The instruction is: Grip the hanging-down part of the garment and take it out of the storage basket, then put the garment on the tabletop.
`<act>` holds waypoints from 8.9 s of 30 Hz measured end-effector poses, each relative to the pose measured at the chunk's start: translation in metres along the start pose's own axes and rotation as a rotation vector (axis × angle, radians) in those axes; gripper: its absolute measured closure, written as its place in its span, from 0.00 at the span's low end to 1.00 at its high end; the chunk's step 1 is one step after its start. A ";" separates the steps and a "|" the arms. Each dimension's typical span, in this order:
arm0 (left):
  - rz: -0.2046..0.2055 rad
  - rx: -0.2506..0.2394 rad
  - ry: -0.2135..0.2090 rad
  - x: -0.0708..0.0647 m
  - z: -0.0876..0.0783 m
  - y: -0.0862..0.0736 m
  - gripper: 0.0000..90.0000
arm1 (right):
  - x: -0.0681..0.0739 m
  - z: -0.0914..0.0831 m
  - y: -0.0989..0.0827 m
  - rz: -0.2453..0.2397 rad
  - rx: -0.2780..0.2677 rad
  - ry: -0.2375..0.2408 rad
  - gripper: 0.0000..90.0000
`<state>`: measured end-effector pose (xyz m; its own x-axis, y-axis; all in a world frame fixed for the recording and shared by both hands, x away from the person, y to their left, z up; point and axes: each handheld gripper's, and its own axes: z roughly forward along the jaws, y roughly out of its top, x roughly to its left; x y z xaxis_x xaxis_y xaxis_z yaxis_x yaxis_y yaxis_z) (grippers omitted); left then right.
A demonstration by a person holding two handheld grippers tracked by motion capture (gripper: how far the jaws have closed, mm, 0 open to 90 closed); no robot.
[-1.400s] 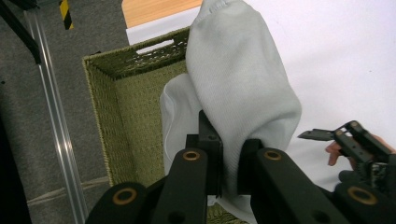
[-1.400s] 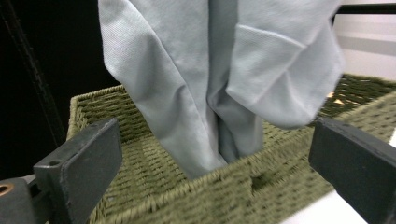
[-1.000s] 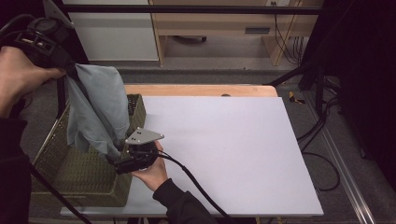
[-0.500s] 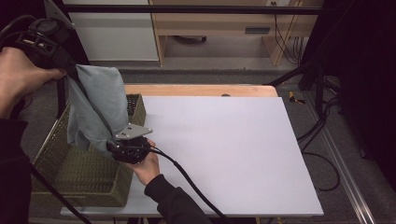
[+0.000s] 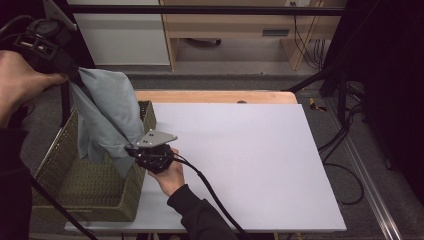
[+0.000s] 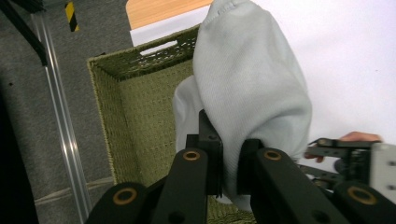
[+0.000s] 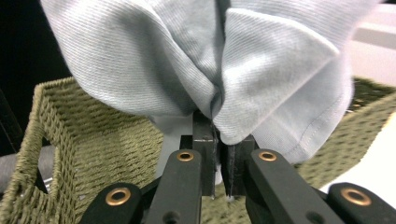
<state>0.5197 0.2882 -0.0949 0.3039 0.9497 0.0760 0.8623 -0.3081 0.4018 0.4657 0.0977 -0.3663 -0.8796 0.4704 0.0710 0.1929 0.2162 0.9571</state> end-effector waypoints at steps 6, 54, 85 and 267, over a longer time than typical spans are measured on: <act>0.013 -0.003 0.000 -0.001 0.000 0.000 0.95 | -0.013 -0.027 0.003 -0.010 -0.022 -0.029 0.96; 0.072 0.006 -0.032 -0.032 0.016 0.008 0.95 | -0.039 -0.113 -0.009 0.038 -0.065 -0.072 0.76; 0.081 0.012 -0.057 -0.031 0.018 0.006 0.95 | -0.063 -0.216 -0.052 0.090 -0.177 -0.287 0.02; 0.637 0.033 -0.366 -0.249 0.182 -0.004 0.94 | -0.060 -0.295 -0.132 0.162 -0.191 -0.521 0.00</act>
<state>0.5149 0.0423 -0.2818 0.8609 0.5081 -0.0266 0.4836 -0.8009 0.3533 0.3646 -0.2114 -0.4144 -0.5054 0.8545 0.1199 0.1828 -0.0297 0.9827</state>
